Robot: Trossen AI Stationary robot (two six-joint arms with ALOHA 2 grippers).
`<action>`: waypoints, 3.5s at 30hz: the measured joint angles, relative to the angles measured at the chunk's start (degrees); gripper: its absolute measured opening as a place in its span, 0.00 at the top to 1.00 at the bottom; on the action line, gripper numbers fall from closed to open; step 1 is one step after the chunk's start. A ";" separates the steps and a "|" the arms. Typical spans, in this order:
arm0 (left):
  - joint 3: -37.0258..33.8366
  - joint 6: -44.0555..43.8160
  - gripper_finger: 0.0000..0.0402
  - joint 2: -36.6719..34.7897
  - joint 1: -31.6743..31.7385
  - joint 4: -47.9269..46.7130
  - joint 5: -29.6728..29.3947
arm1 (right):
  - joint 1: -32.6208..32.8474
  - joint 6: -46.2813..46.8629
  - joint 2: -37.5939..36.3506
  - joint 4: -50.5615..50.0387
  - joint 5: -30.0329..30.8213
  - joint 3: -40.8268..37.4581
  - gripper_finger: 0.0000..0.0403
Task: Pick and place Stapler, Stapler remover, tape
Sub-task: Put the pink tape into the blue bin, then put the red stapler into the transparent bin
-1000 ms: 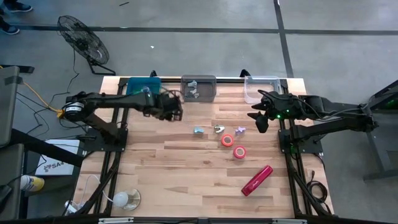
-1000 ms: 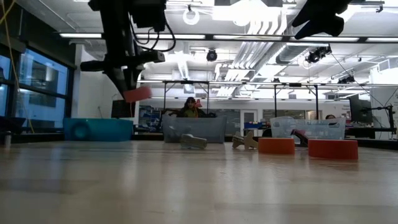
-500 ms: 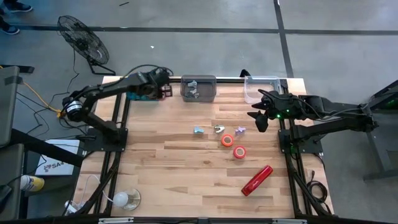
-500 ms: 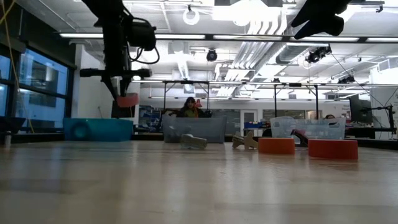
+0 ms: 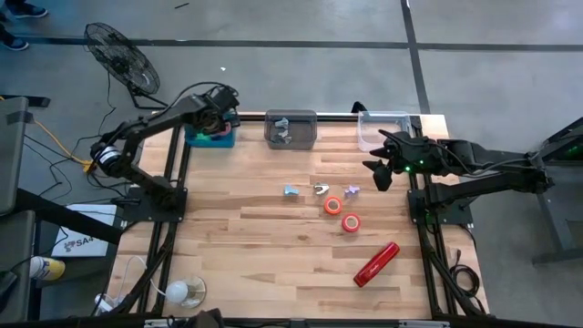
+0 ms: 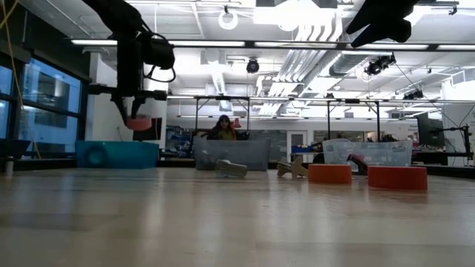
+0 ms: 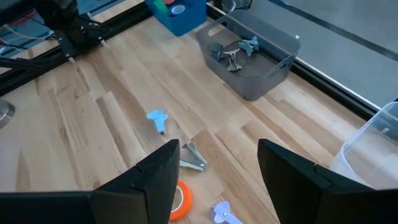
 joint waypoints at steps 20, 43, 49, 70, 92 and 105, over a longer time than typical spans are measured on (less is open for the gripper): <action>-0.04 0.91 0.89 8.06 3.00 0.23 -2.70 | 0.01 1.60 -0.02 -0.02 1.41 0.00 0.48; -0.02 4.47 0.55 8.00 3.01 3.26 0.50 | 0.00 2.82 -0.02 -0.06 1.51 0.00 0.48; 0.00 7.32 0.55 8.00 2.78 4.60 3.68 | 0.00 2.42 -0.02 -0.07 -0.74 0.00 0.48; 7.93 20.21 0.55 -1.22 -12.58 4.50 2.56 | 0.02 -9.79 -0.02 -6.04 -22.14 0.00 0.48; 1.05 11.31 0.55 -20.20 -44.73 1.50 -8.66 | 15.23 -18.24 7.27 -9.72 -32.92 0.02 0.48; -0.33 8.72 0.55 -24.31 -56.94 1.61 -8.61 | 30.78 -13.27 21.09 -9.57 -36.38 0.02 0.48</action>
